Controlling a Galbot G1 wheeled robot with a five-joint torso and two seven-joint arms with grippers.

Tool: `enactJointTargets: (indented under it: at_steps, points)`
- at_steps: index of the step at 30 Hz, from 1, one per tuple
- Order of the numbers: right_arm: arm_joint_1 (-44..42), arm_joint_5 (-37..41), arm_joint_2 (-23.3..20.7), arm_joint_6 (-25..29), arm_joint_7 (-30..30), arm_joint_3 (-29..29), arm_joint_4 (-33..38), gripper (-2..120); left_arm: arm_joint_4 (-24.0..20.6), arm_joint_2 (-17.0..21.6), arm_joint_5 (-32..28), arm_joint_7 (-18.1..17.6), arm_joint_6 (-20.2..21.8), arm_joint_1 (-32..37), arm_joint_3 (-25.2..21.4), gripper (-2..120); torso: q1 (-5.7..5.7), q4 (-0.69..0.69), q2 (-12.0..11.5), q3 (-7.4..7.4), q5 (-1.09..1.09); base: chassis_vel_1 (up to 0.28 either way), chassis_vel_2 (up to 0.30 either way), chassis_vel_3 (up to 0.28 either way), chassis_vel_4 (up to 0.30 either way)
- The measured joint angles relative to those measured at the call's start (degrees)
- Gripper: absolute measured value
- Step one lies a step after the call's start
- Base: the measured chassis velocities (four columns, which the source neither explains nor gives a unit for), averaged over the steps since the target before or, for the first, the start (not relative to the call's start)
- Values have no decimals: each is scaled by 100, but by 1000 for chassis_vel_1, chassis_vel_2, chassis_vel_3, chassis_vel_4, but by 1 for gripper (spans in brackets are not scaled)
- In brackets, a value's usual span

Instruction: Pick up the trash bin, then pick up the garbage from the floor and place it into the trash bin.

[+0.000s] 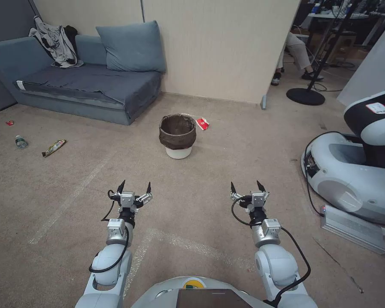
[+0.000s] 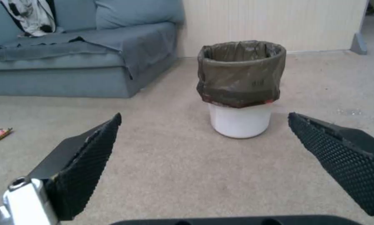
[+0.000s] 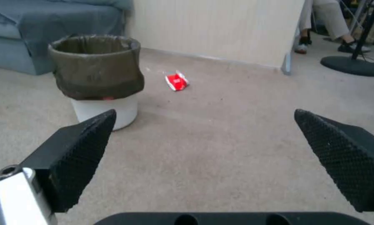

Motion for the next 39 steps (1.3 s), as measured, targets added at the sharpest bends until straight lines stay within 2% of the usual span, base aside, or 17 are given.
enactJointTargets:
  at_steps: [33,35,37,39]
  points:
    - [-7,1,0,0,0,2,8,100,0,0,0,0,0,0,0,100,0,0,0,0,0,0,0,0,0]
    - [-36,2,4,-23,0,13,87,100,-13,0,-1,-1,0,7,0,100,0,1,0,0,1,0,0,0,0]
    - [-222,9,20,-172,-4,99,559,100,-143,-2,-16,-9,15,67,13,100,0,0,0,0,-1,0,0,0,0]
    - [-278,11,28,-220,-8,123,706,100,-159,-2,-23,-13,22,71,5,100,0,-2,0,0,2,0,0,0,0]
